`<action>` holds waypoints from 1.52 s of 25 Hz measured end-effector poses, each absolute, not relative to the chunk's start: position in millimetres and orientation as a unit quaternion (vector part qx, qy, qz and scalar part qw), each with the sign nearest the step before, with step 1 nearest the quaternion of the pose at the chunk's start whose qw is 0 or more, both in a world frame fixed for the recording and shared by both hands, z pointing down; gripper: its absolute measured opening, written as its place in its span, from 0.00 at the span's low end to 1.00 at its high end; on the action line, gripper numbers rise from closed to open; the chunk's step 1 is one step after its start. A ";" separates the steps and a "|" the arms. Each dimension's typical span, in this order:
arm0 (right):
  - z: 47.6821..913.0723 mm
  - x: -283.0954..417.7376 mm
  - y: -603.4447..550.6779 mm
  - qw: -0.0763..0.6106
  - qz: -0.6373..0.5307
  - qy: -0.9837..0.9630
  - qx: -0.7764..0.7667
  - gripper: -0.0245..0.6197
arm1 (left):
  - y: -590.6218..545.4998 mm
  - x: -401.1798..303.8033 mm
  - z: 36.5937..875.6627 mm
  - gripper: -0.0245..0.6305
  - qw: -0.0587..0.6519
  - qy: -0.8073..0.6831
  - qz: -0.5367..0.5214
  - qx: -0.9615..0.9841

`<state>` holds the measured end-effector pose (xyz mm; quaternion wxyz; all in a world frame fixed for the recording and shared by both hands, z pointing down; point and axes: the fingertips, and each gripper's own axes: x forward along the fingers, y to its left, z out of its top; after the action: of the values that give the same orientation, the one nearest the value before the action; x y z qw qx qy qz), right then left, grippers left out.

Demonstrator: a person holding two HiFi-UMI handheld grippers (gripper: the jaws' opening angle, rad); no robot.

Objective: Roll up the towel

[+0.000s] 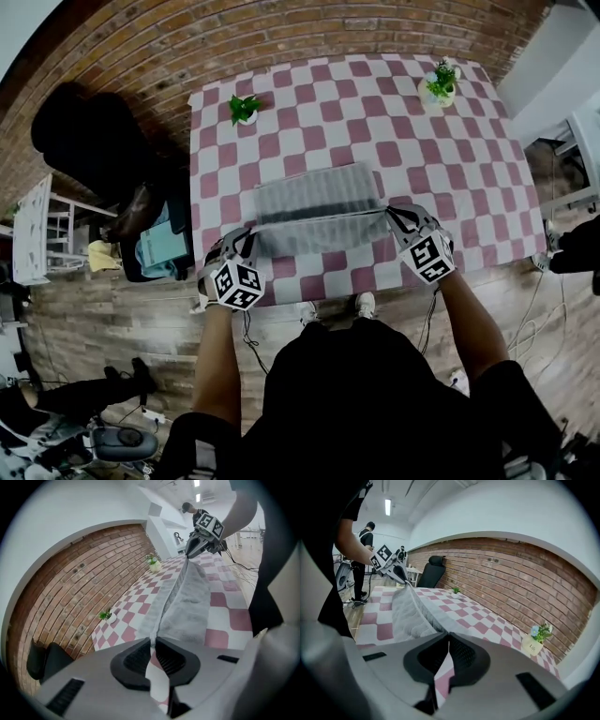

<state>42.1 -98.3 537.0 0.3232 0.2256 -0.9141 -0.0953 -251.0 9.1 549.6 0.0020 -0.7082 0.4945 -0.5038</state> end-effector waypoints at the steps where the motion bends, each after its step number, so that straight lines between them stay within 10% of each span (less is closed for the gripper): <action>1: 538.2 40.3 -106.5 0.326 -0.096 -0.913 0.226 0.05 | -0.1 -253.7 550.0 0.09 0.004 0.494 -0.506 -0.707; 16: 582.6 -13.9 -233.3 0.370 -0.048 -0.900 0.224 0.05 | -105.1 -299.1 597.6 0.10 -0.038 0.487 -0.526 -0.696; 24: 590.0 -4.5 -246.3 0.320 0.031 -0.901 0.292 0.18 | -107.5 -318.5 592.0 0.37 -0.091 0.577 -0.449 -0.676; 38: 580.7 30.1 -157.0 0.313 0.061 -0.920 0.229 0.20 | -12.0 -277.6 596.1 0.36 -0.196 0.590 -0.364 -0.693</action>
<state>30.1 -157.0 580.7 0.3132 0.2294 -0.9195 0.0611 -277.6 -12.0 596.1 -0.1958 -0.6931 0.5905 -0.3641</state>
